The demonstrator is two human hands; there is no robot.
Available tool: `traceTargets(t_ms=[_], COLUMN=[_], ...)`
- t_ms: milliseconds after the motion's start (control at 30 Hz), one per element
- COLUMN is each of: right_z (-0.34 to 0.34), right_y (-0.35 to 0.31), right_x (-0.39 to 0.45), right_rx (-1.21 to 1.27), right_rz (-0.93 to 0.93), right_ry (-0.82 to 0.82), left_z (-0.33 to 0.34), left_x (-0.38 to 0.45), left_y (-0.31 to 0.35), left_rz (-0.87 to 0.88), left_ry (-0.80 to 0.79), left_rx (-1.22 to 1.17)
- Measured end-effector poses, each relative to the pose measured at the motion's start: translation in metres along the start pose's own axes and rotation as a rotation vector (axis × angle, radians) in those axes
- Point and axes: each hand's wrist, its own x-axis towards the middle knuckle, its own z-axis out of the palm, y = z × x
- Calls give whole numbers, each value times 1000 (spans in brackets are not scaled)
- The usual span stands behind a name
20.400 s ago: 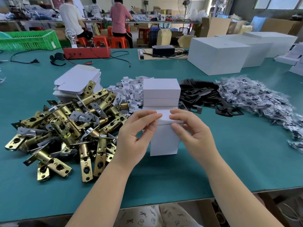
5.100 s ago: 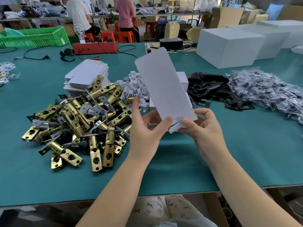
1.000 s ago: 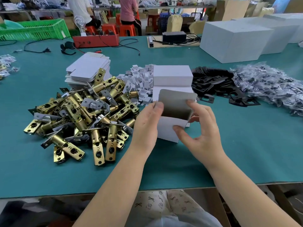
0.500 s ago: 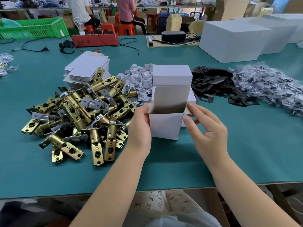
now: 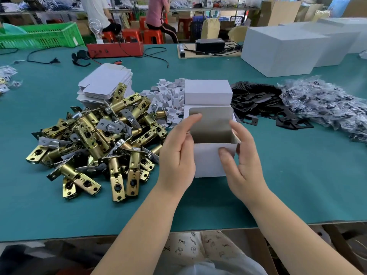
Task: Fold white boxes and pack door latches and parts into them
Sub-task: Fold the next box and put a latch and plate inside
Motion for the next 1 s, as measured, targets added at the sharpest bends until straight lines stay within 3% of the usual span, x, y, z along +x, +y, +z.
traceTargets(t_ms=[200,400,567,700,1000], right_z=[-7,-9,-9,-8,-3], right_y=[-4,-6,-5,-3,-2], right_x=[1,3,3,4,3], right_rx=[-18,-32,-104,-135,-66], right_rz=[24,78,44,42,208], right_ry=[-12,78,125,77,-25], left_z=[-4,1,5,3,10], left_x=[0,0,-2,-2,-4], left_y=[-2,3,7,7,3], left_rz=[-66,35,91,137,-1], left_ry=[-89,-204,-94,-127,-163], left_rx=[-127,165,359,345,206])
